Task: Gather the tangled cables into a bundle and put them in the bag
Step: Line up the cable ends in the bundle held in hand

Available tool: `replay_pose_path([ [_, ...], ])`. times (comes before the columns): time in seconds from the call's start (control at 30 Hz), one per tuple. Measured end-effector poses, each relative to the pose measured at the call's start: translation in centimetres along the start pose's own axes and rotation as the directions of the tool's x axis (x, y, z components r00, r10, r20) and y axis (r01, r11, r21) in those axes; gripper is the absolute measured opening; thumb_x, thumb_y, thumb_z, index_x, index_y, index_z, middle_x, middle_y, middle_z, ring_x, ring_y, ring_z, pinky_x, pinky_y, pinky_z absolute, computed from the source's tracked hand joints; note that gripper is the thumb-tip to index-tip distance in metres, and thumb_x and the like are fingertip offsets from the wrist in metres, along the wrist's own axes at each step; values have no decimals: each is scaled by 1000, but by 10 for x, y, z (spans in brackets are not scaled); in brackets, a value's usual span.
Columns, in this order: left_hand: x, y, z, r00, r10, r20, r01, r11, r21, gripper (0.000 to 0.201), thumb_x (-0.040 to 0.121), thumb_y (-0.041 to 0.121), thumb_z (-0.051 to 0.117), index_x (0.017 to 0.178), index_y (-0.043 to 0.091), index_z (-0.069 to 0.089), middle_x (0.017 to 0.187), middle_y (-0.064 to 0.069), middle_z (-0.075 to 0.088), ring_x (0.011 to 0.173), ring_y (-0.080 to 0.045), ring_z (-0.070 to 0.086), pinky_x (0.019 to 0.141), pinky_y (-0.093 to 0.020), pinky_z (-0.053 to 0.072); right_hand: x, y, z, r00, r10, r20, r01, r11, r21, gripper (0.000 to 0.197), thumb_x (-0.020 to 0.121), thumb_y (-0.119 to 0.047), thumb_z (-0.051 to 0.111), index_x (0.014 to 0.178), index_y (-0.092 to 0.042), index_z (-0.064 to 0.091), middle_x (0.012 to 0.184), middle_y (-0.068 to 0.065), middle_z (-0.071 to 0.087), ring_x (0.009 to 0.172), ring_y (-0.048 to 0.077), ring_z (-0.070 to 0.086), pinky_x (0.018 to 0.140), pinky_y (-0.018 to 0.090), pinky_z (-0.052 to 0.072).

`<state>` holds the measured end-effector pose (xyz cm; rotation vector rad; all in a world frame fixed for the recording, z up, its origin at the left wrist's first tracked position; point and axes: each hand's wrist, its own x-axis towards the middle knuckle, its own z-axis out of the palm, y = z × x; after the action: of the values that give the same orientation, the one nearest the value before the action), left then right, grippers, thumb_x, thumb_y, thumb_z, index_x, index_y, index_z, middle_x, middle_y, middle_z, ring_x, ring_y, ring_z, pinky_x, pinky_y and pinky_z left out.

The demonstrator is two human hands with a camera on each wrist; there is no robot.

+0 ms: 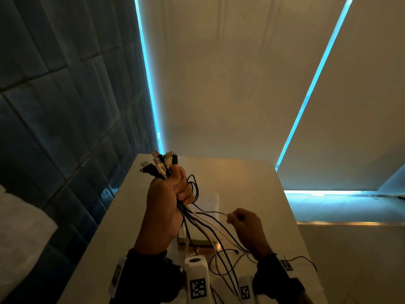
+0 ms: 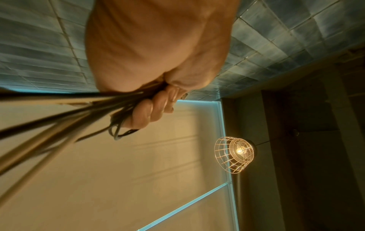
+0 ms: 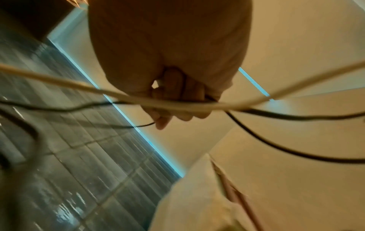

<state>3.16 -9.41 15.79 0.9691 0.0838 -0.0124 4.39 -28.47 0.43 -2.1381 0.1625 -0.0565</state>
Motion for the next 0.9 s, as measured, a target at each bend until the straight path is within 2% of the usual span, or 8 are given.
replay_pose_path([
  [0.07,2,-2,0,1000,-7,-15,7,999,36,32,101,19,37,72,12,47,44,8,29,38,-5,26,38,-20,26,-2,-27,-11,996,-32,-83,46,984,175,19,90,-21,62,73,-13,64,63,1,58,58,16,50,58,37,44],
  [0.2,1,-11,5,997,-34,-75,41,995,94,30,101,19,39,75,10,49,45,7,32,39,-7,33,42,-24,41,-23,-97,-38,960,-246,-134,280,844,458,14,93,-14,59,81,-6,60,56,-4,50,48,8,40,46,22,36],
  [0.27,-1,-14,9,996,-36,-85,42,996,74,29,102,19,39,76,10,49,47,5,33,44,-11,36,46,-26,49,-36,-122,-43,928,-367,-57,346,798,494,12,94,-10,57,85,-2,60,55,-4,52,48,7,41,46,18,36],
  [0.37,-2,-13,13,997,-19,-69,19,1000,4,30,101,21,39,75,11,48,49,4,34,53,-15,40,51,-26,49,-48,-129,-37,887,-445,126,319,787,528,14,94,-6,56,84,3,59,59,-1,51,49,7,41,49,18,37],
  [0.47,-2,-9,12,1000,-27,-10,25,981,-194,28,101,21,38,76,12,48,49,5,32,47,-11,41,55,-33,53,-49,-116,-34,889,-404,217,255,828,499,15,94,-7,57,80,-2,61,57,-4,51,48,6,41,49,19,36],
  [0.63,-3,-2,6,999,50,-19,-53,982,-183,28,100,20,39,73,13,45,47,8,29,42,-7,29,41,-23,32,-43,-82,-54,916,-326,235,258,926,275,19,92,-16,60,76,-15,69,59,-5,57,53,3,47,54,15,40],
  [0.77,-2,-3,5,997,67,-47,-71,992,-108,30,101,19,38,71,13,43,45,8,28,40,-7,27,40,-23,31,-40,-47,-77,955,-282,89,277,959,59,24,90,-17,62,68,-25,66,69,-9,66,65,6,59,63,16,45],
  [0.9,0,-2,1,997,57,-57,-59,997,-46,27,101,18,39,75,12,44,46,8,34,40,-8,29,57,-39,56,-42,-8,-118,967,-190,-169,168,976,-141,26,88,-13,64,65,-22,66,71,-14,66,64,7,59,57,25,41],
])
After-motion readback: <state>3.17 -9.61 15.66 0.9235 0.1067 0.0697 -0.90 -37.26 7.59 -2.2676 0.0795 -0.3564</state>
